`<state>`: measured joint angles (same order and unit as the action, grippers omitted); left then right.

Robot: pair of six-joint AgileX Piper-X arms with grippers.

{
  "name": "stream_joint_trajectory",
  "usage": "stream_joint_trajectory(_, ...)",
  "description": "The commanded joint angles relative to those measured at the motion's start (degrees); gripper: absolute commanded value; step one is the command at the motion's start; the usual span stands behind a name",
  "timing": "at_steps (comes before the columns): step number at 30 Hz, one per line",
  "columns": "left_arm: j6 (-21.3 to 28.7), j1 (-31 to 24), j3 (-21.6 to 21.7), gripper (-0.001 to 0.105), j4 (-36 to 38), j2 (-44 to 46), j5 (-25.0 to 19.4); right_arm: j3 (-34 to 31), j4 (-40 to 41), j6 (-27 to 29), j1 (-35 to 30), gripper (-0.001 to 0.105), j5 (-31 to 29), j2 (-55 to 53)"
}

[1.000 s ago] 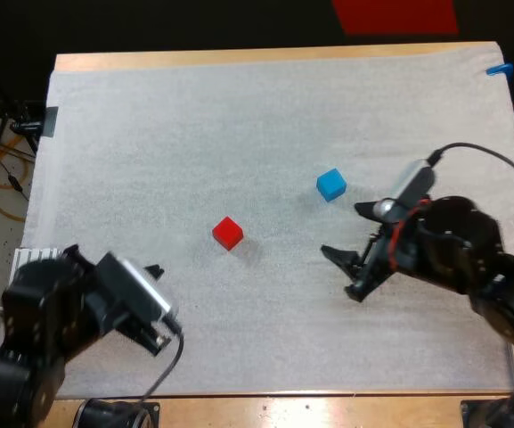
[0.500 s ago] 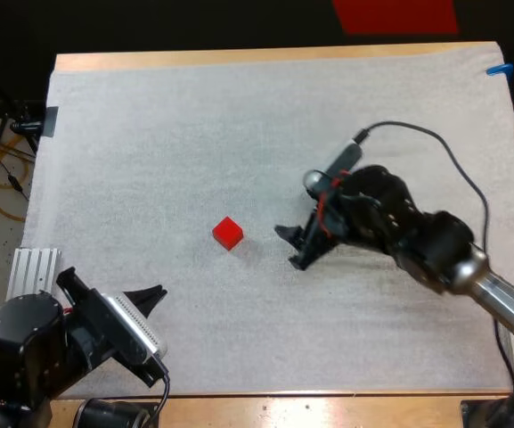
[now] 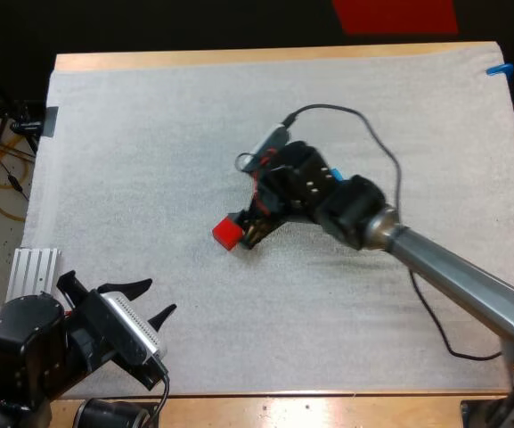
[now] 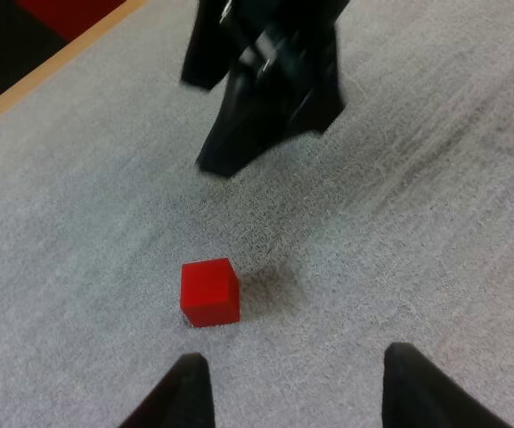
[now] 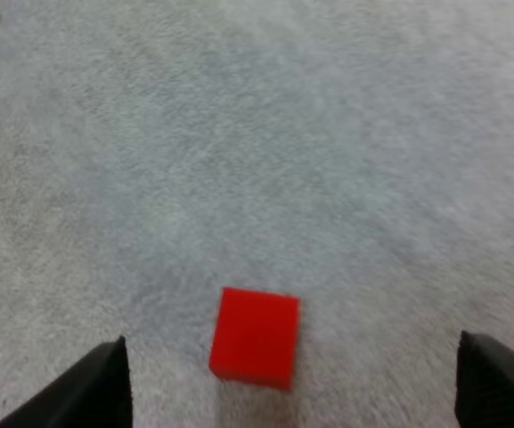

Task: Stack red cube on blue cube

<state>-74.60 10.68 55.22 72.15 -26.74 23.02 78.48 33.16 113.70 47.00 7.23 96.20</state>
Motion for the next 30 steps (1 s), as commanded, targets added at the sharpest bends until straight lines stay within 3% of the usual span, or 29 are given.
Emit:
stream_joint_trajectory(1, -0.51, 0.11, 0.06, 0.044, 0.15, 0.13, 0.57, 1.58, -0.4, 0.77, 0.76, 0.071, -0.18, 1.4)
stream_joint_trajectory(11, -0.51, 0.11, 0.06, 0.044, 0.15, 0.13, 0.57, 8.25, 0.49, 0.33, 3.65, 0.071, -4.65, 11.52)
stream_joint_trajectory(30, -0.51, 0.11, 0.06, 0.044, 0.27, 0.13, 0.57, 8.82, -1.27, -1.1, 3.81, 0.071, -7.89, 21.05)
